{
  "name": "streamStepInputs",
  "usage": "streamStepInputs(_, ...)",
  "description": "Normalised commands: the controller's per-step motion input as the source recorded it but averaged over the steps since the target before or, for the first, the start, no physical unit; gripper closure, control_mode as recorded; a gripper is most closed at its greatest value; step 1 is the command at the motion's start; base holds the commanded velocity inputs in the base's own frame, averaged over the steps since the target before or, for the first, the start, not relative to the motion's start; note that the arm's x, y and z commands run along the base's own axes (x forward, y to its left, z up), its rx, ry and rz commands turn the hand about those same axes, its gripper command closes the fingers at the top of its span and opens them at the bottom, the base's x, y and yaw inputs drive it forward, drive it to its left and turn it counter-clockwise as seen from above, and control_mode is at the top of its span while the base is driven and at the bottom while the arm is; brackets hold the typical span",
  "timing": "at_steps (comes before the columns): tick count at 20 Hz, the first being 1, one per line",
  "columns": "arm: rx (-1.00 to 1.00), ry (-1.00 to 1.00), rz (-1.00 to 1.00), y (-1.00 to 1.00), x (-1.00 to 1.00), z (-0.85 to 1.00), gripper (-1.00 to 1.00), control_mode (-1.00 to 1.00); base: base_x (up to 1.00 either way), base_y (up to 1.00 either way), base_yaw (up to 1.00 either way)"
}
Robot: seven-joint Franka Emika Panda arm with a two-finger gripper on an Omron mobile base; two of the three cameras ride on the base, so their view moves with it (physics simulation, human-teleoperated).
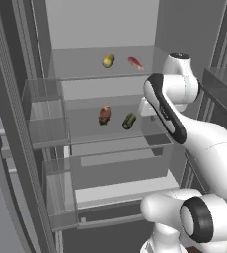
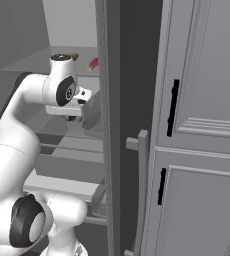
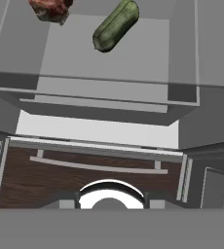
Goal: Place one cucumber and one steak in each tupperware on the nearby counter, to pack two identical lunches.
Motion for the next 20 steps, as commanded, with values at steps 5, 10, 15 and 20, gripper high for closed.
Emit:
streamStepInputs(5,0.00,0.00,0.00,0.00,0.00,-0.03,-1.00,-1.00,0.00,0.00,0.00)
streamStepInputs(10,0.00,0.03,0.00,0.00,0.00,0.00,-1.00,-1.00,0.00,0.00,0.00)
streamStepInputs(15,0.01,-0.13,0.00,0.00,-0.07,0.11,-1.00,-1.00,0.00,0.00,0.00)
streamStepInputs(20,0.01,-0.40,0.00,0.23,-0.01,0.97,-1.00,-1.00,0.00,0.00,0.00)
